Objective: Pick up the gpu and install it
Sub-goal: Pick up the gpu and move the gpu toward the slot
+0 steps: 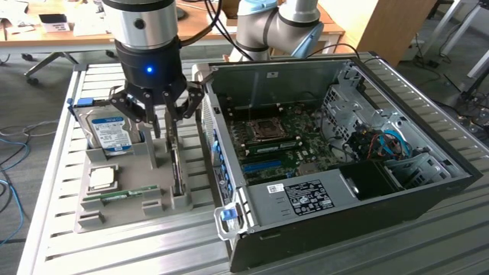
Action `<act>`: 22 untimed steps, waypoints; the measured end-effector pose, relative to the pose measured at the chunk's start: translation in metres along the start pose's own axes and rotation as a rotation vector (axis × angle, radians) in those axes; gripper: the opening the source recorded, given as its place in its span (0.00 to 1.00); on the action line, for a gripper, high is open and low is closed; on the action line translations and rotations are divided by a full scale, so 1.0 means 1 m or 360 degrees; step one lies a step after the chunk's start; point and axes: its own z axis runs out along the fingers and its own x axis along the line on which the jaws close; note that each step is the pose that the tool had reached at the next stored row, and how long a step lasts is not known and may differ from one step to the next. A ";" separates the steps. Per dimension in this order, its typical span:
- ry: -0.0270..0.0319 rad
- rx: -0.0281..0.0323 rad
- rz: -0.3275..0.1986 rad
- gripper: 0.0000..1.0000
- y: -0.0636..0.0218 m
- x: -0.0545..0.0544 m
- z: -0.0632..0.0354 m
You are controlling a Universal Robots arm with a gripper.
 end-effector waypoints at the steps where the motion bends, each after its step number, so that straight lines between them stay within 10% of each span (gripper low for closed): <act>1: 0.00000 0.00000 0.0000 0.36 0.0000 0.000 0.0009; 22: 0.00002 0.00002 0.0000 0.36 -0.0004 0.000 0.0100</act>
